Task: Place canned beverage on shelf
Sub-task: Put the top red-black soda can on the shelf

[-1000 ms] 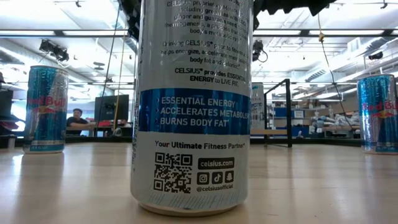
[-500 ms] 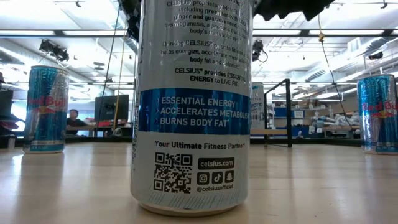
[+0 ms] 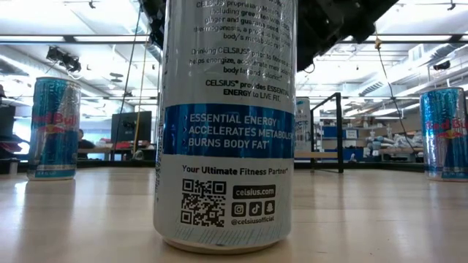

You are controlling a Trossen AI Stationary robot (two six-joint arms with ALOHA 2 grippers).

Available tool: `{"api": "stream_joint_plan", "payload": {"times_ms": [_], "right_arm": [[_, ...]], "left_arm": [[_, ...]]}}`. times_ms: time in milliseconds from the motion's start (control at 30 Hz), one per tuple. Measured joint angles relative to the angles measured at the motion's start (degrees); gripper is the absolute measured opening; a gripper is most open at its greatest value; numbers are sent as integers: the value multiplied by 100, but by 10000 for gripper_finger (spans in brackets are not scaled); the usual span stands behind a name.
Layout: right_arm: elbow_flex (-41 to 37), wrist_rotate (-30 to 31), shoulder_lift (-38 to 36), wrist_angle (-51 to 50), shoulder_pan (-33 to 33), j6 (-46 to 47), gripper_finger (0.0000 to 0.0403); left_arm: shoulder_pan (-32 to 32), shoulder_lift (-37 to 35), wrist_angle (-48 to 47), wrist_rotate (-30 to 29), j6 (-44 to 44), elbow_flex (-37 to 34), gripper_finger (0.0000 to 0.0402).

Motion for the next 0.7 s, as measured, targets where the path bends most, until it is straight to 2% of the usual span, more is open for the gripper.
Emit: {"api": "stream_joint_plan", "payload": {"times_ms": [233, 700], "right_arm": [[2, -151, 173, -105, 38, 47, 362], [2, 322, 599, 31, 157, -8, 357]], "left_arm": [[0, 0, 3, 0, 13, 0, 291], [0, 0, 43, -2, 13, 0, 291]]}}
